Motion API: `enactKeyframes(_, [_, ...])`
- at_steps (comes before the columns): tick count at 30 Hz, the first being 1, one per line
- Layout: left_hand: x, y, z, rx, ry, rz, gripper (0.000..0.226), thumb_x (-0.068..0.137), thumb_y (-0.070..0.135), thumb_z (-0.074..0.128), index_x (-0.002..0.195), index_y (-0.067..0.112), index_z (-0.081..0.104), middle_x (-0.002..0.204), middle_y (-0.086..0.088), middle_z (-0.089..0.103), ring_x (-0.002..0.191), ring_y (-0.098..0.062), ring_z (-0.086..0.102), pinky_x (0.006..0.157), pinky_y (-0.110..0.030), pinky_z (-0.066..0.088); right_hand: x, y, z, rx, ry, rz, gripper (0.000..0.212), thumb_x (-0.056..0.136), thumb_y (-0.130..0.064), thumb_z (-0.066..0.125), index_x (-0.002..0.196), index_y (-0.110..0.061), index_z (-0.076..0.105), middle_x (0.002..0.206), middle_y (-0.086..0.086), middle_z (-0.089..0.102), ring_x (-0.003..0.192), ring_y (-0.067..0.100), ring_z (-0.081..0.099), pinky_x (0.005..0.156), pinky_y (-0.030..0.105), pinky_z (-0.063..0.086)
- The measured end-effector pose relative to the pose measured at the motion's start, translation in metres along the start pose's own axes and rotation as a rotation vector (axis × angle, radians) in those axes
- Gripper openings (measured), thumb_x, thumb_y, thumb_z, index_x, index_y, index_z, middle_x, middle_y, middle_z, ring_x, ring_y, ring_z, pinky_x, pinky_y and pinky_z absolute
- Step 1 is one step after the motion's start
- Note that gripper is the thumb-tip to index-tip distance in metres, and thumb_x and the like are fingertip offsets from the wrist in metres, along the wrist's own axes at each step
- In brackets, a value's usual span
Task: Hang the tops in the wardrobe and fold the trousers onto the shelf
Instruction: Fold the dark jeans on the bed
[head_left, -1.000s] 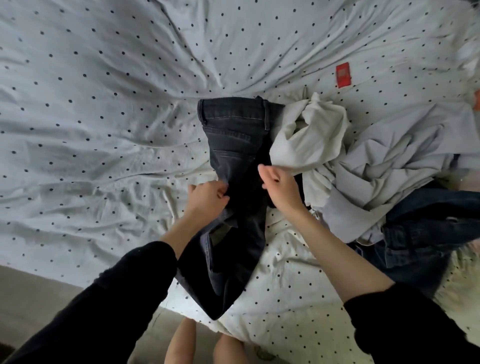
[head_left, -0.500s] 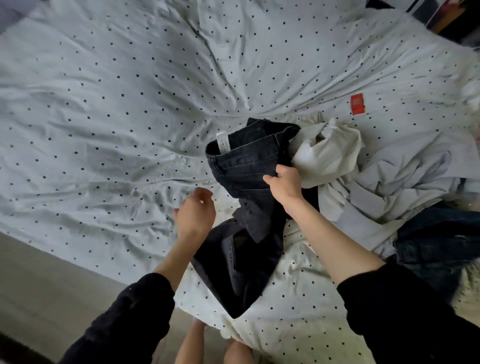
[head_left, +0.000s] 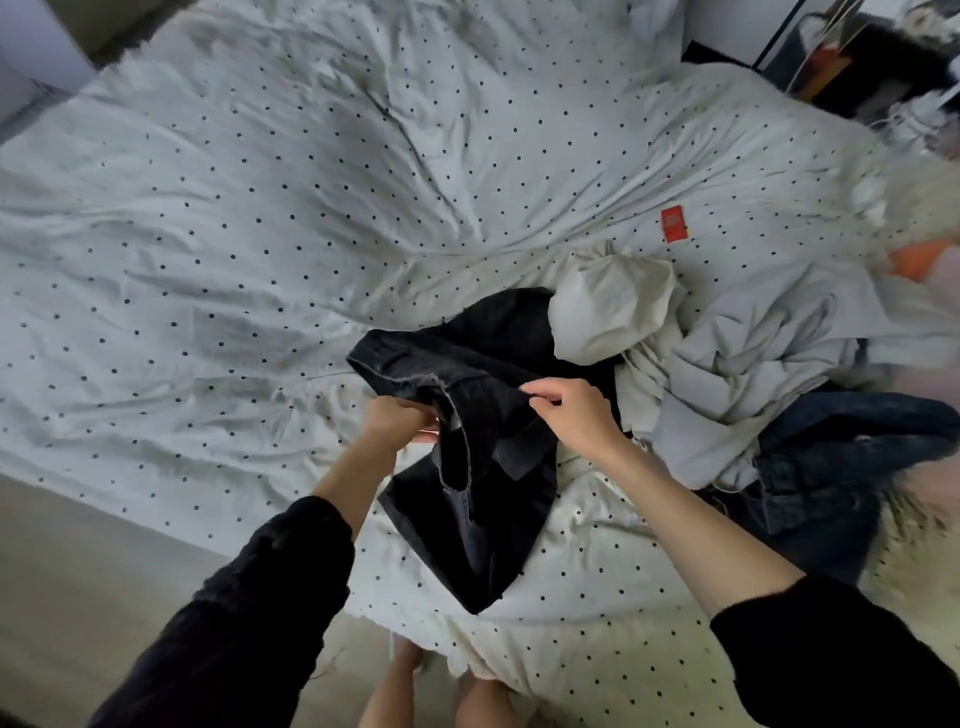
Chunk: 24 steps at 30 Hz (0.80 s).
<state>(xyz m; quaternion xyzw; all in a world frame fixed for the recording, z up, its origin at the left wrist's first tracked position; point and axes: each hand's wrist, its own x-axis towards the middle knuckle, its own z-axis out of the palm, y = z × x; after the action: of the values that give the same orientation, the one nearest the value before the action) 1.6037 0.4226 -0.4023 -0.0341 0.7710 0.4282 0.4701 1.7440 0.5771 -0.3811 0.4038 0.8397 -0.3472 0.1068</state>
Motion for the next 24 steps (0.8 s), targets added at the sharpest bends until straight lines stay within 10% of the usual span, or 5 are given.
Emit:
enactKeyframes(6, [-0.007, -0.024, 0.008, -0.198, -0.152, -0.207, 0.008, 0.093, 0.004, 0.053, 0.089, 0.008, 0.059, 0.063, -0.001, 0.059, 0.053, -0.012, 0.057, 0.041, -0.017, 0.047, -0.031, -0.010, 0.028, 0.045, 0.075, -0.091, 0.023, 0.089, -0.030, 0.061, 0.111, -0.024, 0.063, 0.107, -0.009, 0.061, 0.092, 0.009, 0.061, 0.095, 0.040, 0.042])
enactKeyframes(10, [-0.009, -0.029, 0.005, -0.140, -0.111, -0.180, 0.031, 0.091, -0.003, 0.039, 0.065, 0.012, 0.048, 0.049, 0.000, 0.051, 0.045, -0.010, 0.050, 0.041, -0.024, 0.034, -0.061, -0.017, 0.063, 0.113, 0.062, -0.002, 0.035, 0.080, -0.054, 0.064, 0.091, -0.022, 0.053, 0.087, -0.011, 0.055, 0.079, 0.009, 0.056, 0.089, 0.042, 0.046])
enactKeyframes(17, [-0.034, -0.003, -0.016, -0.069, -0.298, 0.136, 0.043, 0.086, -0.012, 0.031, 0.102, 0.008, 0.066, 0.083, -0.002, 0.069, 0.068, -0.003, 0.068, 0.052, -0.005, 0.044, -0.081, -0.049, 0.101, -0.017, 0.040, 0.147, 0.075, 0.072, -0.068, 0.061, 0.121, -0.015, 0.041, 0.122, -0.001, 0.048, 0.113, 0.023, 0.049, 0.093, 0.046, 0.036])
enactKeyframes(21, [-0.040, 0.008, -0.025, 0.059, -0.387, 0.225, 0.044, 0.088, -0.004, 0.033, 0.114, 0.016, 0.063, 0.107, 0.004, 0.069, 0.094, 0.001, 0.065, 0.090, -0.023, 0.039, -0.066, -0.058, 0.106, 0.078, 0.108, 0.344, 0.073, 0.078, -0.062, 0.059, 0.124, -0.010, 0.038, 0.127, 0.006, 0.046, 0.118, 0.029, 0.047, 0.093, 0.050, 0.036])
enactKeyframes(24, [-0.044, 0.012, -0.022, 0.160, -0.496, 0.231, 0.042, 0.091, 0.002, 0.038, 0.123, 0.018, 0.059, 0.116, 0.007, 0.065, 0.104, 0.003, 0.058, 0.083, -0.020, 0.034, -0.058, -0.062, 0.106, 0.276, 0.137, 0.505, 0.051, 0.091, -0.043, 0.051, 0.123, -0.004, 0.040, 0.129, 0.011, 0.049, 0.116, 0.035, 0.050, 0.095, 0.049, 0.038])
